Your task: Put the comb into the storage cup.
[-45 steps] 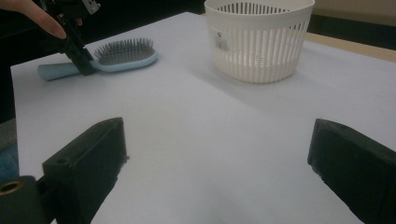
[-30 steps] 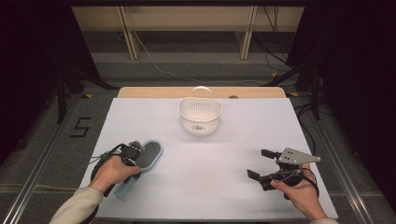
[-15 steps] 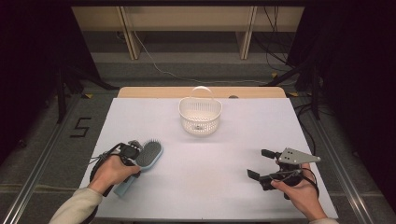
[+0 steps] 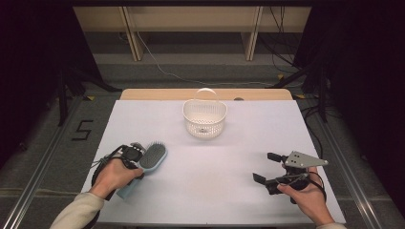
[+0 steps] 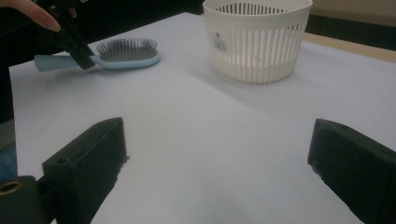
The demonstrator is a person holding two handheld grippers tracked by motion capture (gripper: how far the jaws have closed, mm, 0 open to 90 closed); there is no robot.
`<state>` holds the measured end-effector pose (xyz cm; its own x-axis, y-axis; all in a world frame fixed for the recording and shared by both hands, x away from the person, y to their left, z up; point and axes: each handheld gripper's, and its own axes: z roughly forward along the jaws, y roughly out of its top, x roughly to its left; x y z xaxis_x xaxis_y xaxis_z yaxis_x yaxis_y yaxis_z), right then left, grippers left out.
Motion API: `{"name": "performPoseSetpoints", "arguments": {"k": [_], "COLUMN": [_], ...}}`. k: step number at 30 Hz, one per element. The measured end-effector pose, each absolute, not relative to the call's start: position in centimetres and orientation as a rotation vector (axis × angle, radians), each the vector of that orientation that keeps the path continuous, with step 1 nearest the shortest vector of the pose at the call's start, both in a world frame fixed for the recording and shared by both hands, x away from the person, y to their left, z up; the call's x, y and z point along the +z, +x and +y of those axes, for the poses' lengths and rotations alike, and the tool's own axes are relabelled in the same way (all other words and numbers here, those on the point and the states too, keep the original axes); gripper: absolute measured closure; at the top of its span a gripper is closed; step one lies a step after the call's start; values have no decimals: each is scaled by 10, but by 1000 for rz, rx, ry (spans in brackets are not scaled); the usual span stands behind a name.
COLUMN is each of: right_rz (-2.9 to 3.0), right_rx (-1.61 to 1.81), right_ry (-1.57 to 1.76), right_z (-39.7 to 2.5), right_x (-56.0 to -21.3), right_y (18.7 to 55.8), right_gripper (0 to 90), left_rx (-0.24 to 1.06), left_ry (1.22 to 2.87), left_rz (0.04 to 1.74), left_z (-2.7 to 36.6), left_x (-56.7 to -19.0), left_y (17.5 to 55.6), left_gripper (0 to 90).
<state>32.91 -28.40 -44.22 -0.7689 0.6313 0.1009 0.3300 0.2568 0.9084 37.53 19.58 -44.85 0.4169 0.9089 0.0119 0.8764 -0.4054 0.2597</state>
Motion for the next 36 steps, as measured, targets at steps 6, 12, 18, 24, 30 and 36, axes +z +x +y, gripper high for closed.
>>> {"name": "performPoseSetpoints", "arguments": {"k": [6, 12, 18, 24, 30, 36], "right_rz": [2246, 2245, 2245, 2245, 2245, 2245], "right_rx": [1515, 1515, 1515, 1514, 1515, 1515], "right_ry": [889, 886, 885, 885, 886, 886], "right_z": [-284, -284, -284, -284, -284, -284], "right_x": [-442, -442, -442, -442, -442, -442], "right_y": [329, 329, 329, 329, 329, 329], "right_gripper": [52, 52, 52, 52, 52, 52], "left_rx": [254, 274, 295, 332, 371, 417], "left_ry": [2452, 2436, 2430, 2391, 2362, 2311], "left_rz": [1554, 1545, 1520, 1474, 1437, 1393], "left_z": [195, 194, 193, 190, 189, 186], "left_x": [-447, -445, -443, -440, -437, -434], "left_y": [374, 373, 372, 369, 367, 363], "left_gripper": [697, 697, 697, 697, 697, 697]}}
